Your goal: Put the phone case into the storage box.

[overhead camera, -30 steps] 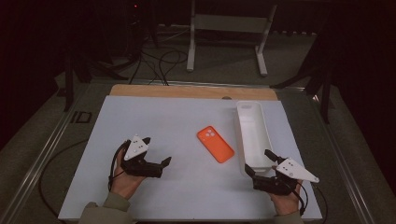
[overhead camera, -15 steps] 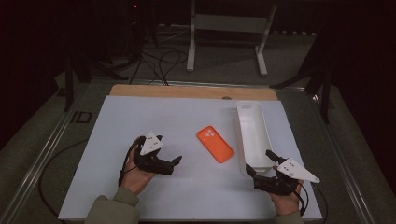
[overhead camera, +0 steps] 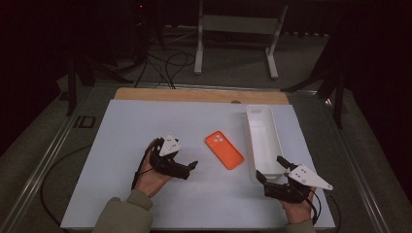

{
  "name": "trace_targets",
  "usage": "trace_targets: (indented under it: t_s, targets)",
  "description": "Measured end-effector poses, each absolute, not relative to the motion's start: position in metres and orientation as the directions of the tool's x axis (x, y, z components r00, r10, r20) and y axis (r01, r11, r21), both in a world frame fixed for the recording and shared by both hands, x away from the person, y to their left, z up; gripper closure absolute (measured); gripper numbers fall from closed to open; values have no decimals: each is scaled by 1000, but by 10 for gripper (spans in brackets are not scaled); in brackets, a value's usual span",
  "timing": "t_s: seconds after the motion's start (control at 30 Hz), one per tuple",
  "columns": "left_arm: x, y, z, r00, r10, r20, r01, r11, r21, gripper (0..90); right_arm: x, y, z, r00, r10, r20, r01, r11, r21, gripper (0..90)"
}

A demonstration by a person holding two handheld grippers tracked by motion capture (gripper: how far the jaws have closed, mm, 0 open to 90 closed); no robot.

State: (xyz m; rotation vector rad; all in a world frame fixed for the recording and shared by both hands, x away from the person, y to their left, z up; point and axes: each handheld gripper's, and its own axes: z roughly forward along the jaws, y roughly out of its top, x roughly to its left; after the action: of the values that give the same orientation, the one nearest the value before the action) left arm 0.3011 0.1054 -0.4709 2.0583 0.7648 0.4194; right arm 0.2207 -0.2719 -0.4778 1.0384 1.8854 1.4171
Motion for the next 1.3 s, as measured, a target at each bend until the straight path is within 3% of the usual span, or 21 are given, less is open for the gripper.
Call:
trace_targets:
  t_s: [0.37, 1.3]
  targets:
    - [315, 91, -469, 759, 651, -26, 379, -409, 830, 4, 221, -273, -478, -542, 840, 18, 251, 142, 957, 91]
    - [333, 32, -478, 806, 592, -7, 357, -476, 803, 4, 221, -274, -477, -537, 844, 17, 248, 139, 959, 91]
